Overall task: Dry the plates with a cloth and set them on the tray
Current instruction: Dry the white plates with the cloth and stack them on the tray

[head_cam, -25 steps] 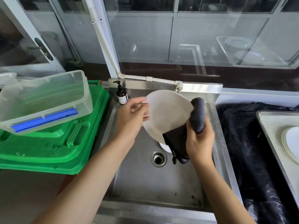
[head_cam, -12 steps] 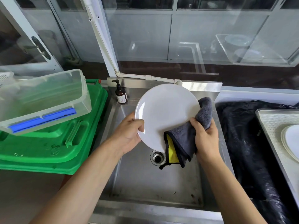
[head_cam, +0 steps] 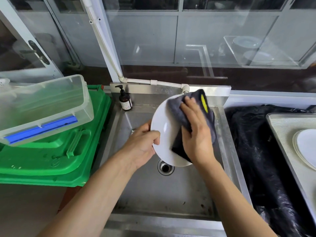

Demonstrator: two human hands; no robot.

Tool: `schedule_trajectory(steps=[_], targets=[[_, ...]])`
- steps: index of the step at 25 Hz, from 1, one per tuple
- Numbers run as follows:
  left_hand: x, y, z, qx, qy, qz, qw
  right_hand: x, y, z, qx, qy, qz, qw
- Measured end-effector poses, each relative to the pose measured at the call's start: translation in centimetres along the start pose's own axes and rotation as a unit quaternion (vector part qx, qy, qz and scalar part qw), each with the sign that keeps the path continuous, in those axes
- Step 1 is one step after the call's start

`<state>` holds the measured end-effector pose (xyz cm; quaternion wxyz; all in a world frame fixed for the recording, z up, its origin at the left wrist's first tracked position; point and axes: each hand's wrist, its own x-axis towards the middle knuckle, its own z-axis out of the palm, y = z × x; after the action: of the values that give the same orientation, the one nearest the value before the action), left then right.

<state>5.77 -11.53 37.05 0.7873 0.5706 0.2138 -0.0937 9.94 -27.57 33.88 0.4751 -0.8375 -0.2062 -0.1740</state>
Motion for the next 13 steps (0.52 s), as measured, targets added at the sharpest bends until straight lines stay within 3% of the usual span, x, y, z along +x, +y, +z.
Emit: schedule_trajectory(steps=[10,13], targets=[[0.5,0.7,-1.6,-0.068,0.042,0.017,0.997,-7.7,-0.3,2.0,0.047,-0.145,-0.026,0.988],[0.5,0.8,-1.4,-0.055,0.052,0.009,0.997,-9.4,1.8,0.8,0.018,-0.125,-0.012,0.992]])
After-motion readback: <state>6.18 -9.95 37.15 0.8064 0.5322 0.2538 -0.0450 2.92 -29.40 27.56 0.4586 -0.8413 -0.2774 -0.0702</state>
